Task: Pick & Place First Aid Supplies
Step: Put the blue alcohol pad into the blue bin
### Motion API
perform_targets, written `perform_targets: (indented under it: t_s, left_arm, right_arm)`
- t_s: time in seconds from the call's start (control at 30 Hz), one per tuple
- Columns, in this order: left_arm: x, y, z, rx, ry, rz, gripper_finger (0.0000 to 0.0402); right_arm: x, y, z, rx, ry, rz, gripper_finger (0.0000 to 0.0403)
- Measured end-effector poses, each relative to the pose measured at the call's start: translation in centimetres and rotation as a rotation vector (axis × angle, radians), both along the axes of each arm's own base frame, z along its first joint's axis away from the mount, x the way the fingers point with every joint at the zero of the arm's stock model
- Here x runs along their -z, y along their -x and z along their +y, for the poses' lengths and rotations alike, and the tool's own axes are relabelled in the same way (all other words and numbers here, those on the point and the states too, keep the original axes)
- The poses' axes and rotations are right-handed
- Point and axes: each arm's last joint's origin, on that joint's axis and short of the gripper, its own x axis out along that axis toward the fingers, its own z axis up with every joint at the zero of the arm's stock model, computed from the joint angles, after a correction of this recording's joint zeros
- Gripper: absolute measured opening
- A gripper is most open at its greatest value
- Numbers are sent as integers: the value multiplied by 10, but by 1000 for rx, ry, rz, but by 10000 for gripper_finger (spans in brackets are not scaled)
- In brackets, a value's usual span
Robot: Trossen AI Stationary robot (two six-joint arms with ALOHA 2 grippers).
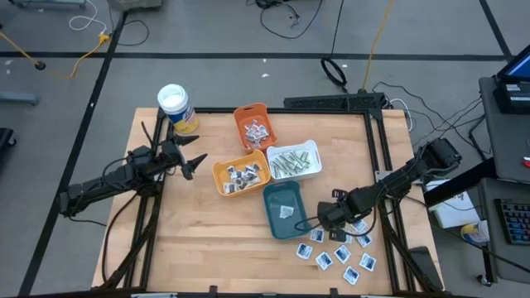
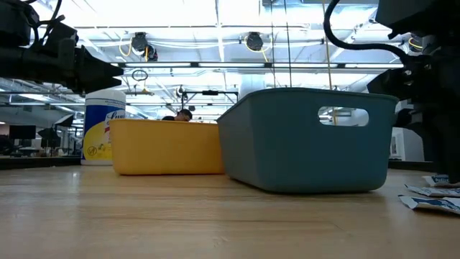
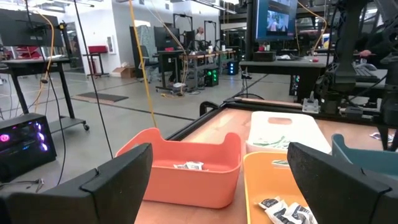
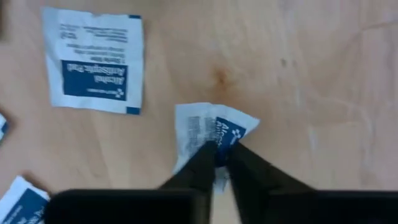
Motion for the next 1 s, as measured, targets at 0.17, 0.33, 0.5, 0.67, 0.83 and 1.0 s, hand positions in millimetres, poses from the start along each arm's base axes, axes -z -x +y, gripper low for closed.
perform_targets:
  t_s: [0.17,0.33,0.5,0.67,0.83,1.0]
  left_arm:
    - [0,0,0,0,0,0,379]
    - [0,0,0,0,0,-1,379]
    - [0,0,0,0,0,0,379]
    - [0,0,0,0,0,0,379]
    - [0,0,0,0,0,0,379]
    - [0,0,0,0,0,0,379]
  right_arm:
    - [-9,-2,-1,-1,-4,0,7]
    - [-35,-8,-7,-47,9,16,3]
    - [-61,-17,-18,-93,18,54,2]
    - [-82,-27,-33,-105,64,52,1]
    - [-97,-49,-43,-88,85,23,1]
    - [-102,-88,-40,-103,82,4,1]
